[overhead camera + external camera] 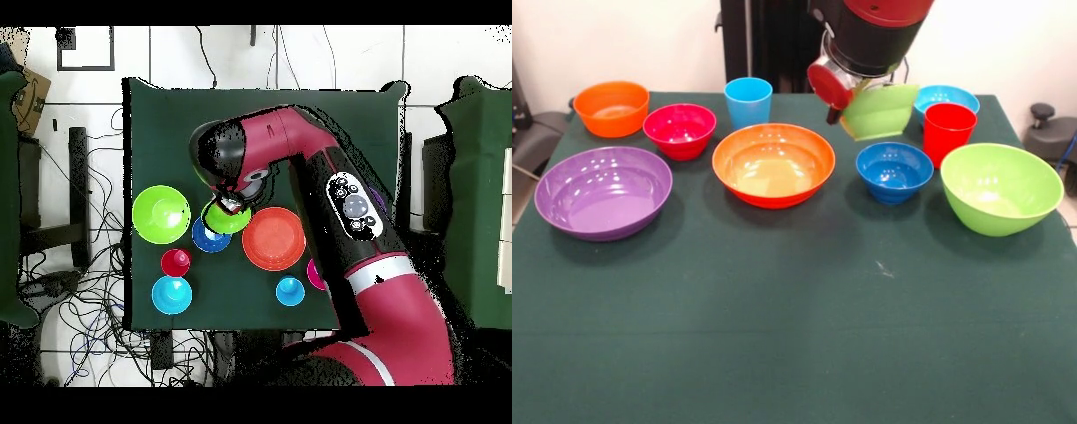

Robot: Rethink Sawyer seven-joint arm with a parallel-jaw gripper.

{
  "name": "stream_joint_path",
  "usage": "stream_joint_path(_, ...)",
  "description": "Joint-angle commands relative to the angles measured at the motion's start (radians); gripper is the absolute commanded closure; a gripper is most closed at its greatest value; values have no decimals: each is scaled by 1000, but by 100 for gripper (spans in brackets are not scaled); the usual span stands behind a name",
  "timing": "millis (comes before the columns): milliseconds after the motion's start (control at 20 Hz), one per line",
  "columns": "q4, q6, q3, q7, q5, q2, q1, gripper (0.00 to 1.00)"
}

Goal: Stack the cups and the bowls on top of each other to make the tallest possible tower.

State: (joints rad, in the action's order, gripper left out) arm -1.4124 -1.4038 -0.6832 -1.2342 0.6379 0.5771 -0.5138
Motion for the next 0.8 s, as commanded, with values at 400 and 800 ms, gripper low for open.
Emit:
stream_joint_path(400, 96, 148, 35, 54, 98, -24, 40, 100)
stream_joint_path(800, 99, 213, 28, 128, 130, -34, 20, 100)
